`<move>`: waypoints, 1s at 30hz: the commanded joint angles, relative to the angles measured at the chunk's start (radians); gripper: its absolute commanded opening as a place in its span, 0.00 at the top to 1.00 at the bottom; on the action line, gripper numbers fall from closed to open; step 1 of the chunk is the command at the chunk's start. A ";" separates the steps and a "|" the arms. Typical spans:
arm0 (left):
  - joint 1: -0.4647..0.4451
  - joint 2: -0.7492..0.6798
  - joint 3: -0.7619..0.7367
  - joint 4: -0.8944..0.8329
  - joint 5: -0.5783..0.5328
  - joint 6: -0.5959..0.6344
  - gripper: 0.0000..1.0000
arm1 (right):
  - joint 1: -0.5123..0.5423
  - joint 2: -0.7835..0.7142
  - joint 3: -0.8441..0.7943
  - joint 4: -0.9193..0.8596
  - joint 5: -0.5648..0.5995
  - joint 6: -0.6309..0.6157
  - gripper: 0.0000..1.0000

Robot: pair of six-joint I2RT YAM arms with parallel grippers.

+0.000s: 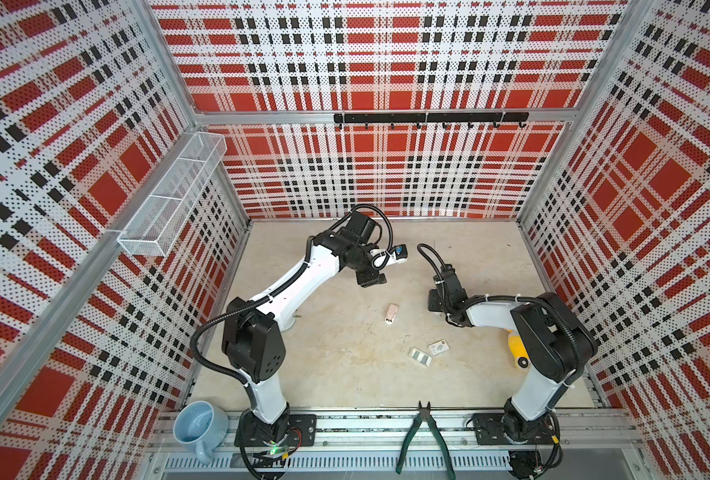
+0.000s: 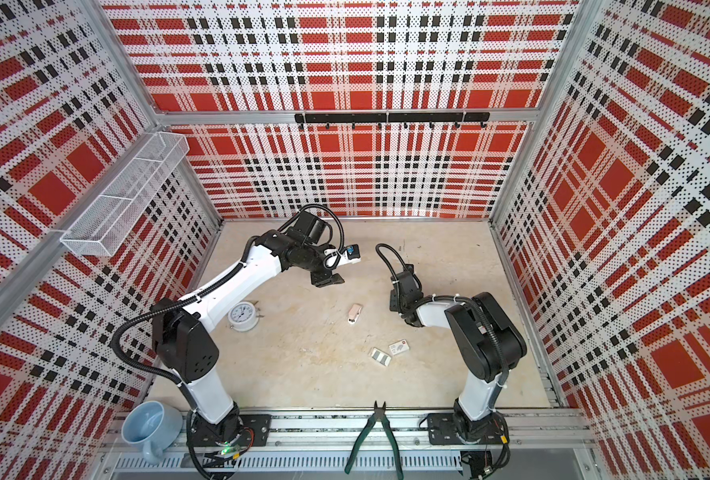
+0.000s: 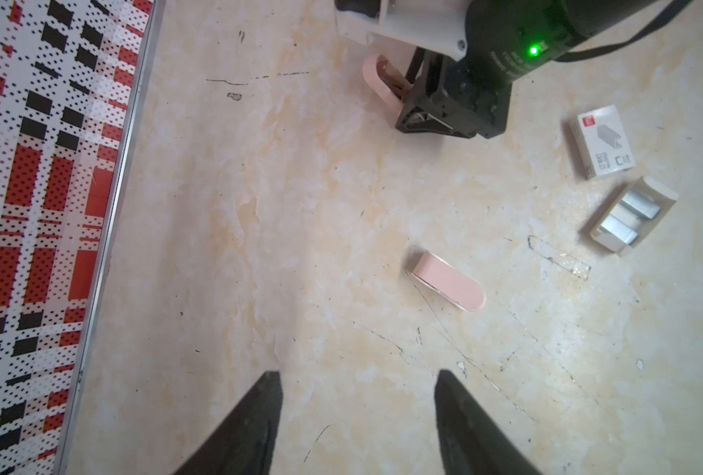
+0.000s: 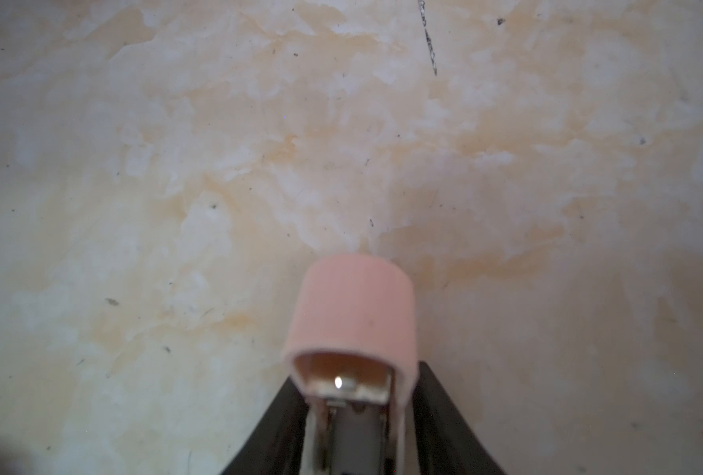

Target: Load the staples into the stapler

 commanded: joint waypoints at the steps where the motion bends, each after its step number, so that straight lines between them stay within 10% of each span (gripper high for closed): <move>1: -0.001 -0.005 0.013 -0.035 -0.014 0.068 0.36 | 0.006 -0.001 -0.027 0.024 -0.002 0.001 0.50; 30: -0.043 0.040 -0.025 -0.081 -0.094 0.738 0.37 | -0.016 -0.422 0.058 -0.407 -0.268 -0.075 0.33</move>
